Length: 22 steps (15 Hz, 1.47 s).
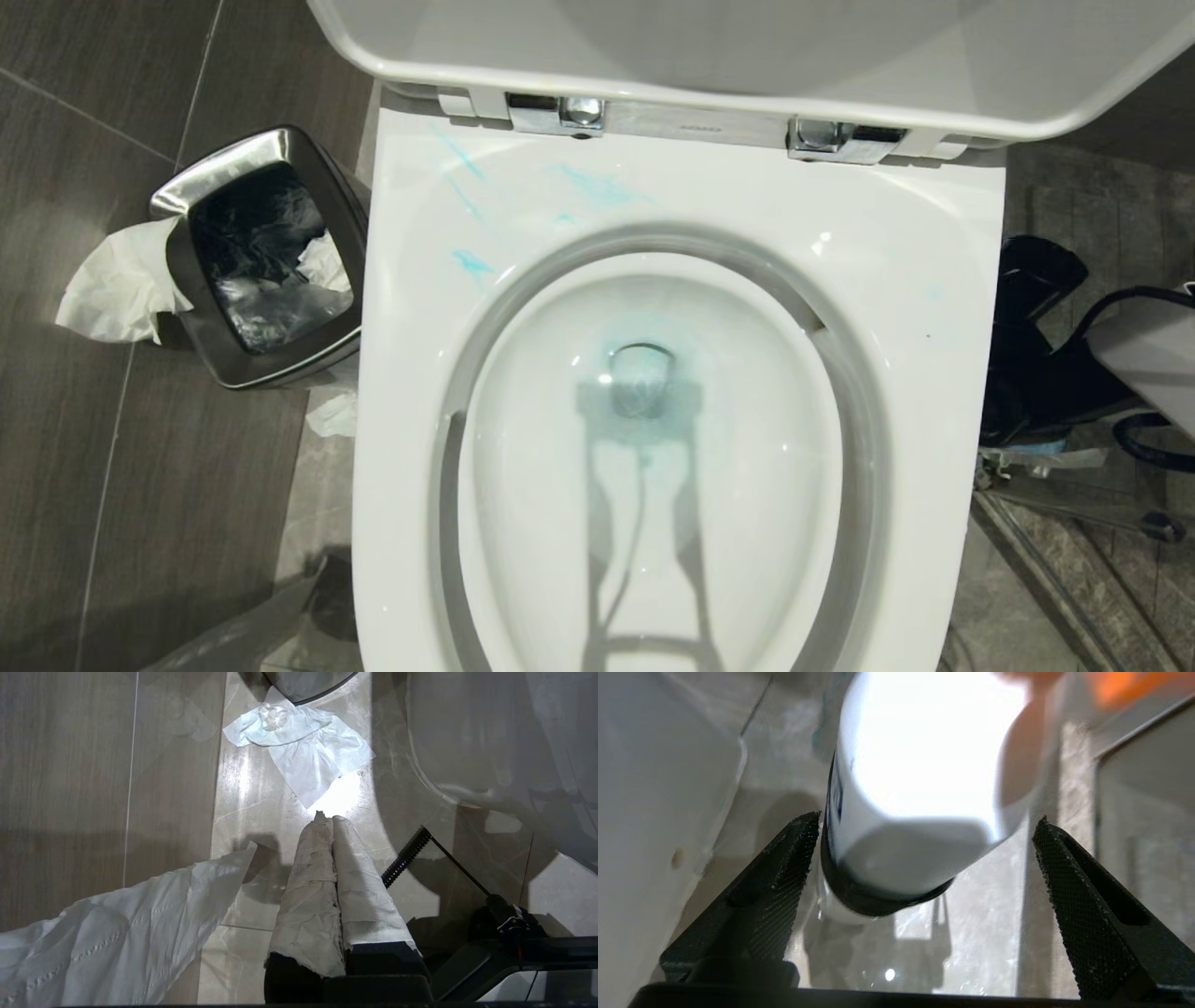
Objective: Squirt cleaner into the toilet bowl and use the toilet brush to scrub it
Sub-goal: Place the cleaning agent on the floor
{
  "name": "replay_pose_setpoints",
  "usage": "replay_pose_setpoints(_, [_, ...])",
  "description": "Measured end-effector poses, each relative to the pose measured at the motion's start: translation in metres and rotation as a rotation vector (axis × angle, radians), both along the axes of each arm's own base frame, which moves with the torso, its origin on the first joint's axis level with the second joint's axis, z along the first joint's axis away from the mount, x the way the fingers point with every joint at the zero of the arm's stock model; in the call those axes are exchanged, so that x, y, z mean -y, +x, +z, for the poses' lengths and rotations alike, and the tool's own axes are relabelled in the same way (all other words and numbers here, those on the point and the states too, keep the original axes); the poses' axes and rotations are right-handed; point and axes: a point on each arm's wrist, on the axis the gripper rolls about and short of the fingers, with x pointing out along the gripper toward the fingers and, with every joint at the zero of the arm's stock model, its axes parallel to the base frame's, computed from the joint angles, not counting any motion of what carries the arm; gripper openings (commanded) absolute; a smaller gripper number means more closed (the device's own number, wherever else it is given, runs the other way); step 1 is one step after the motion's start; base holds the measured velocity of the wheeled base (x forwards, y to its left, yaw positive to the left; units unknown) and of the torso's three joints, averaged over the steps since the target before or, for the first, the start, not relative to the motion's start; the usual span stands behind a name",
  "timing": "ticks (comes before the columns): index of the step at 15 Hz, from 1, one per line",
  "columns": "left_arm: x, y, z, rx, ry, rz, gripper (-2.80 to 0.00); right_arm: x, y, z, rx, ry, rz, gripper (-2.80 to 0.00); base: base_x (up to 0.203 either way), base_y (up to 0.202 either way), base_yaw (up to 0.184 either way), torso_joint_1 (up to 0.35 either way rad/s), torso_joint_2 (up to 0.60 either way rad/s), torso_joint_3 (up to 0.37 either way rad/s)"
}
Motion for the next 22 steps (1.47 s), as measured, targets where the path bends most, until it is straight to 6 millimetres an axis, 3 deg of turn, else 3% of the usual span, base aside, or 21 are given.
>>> replay_pose_setpoints(3, [0.000, 0.000, 0.000, 0.000, 0.000, 0.000, -2.80, 0.001, -0.012, 0.000, -0.015, -0.002, 0.000, 0.00, 0.000, 0.000, 0.000, 0.000, 0.00, 0.000])
replay_pose_setpoints(8, [0.000, 0.000, 0.000, 0.000, 0.000, 0.000, -2.80, 0.001, -0.033, 0.019, 0.000, -0.005, 0.002, 0.00, 0.000, 0.000, 0.000, 0.000, 0.00, 0.000])
replay_pose_setpoints(20, [0.000, 0.000, 0.000, 0.000, 0.000, 0.000, -2.80, 0.001, -0.121, 0.043, -0.039, -0.007, 0.019, 0.00, 0.000, 0.000, 0.000, 0.000, 0.00, 0.000])
replay_pose_setpoints(21, [0.000, 0.000, 0.000, 0.000, 0.000, 0.000, -2.80, 0.001, -0.126, 0.044, -0.035, -0.004, 0.019, -2.80, 0.000, 0.000, 0.000, 0.000, 0.00, 0.000])
replay_pose_setpoints(22, [0.000, 0.000, 0.000, -0.001, 0.000, 0.000, -2.80, 0.001, -0.131, 0.045, -0.035, -0.003, 0.020, -2.80, 0.000, 0.000, 0.000, 0.000, 0.00, 0.000])
